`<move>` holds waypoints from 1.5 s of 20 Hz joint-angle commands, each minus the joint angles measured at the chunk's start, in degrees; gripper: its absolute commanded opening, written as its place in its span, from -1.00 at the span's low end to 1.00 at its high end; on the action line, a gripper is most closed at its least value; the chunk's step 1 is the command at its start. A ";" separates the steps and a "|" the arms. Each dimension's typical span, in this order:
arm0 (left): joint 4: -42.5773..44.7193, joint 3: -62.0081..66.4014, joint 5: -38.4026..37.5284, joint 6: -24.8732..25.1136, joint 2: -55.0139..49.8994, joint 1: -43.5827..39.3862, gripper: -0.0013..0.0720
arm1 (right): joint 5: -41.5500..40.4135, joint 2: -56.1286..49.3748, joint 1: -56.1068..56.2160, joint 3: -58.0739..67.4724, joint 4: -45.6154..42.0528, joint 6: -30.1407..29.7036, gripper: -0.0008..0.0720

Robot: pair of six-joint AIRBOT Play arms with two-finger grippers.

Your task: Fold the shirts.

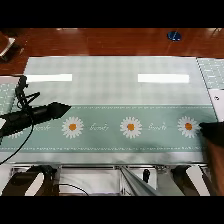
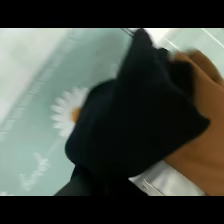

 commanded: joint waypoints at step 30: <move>-0.02 43.58 -7.87 0.83 -22.40 -4.96 -0.93 | -34.53 -4.68 34.49 2.75 20.52 -3.82 -0.92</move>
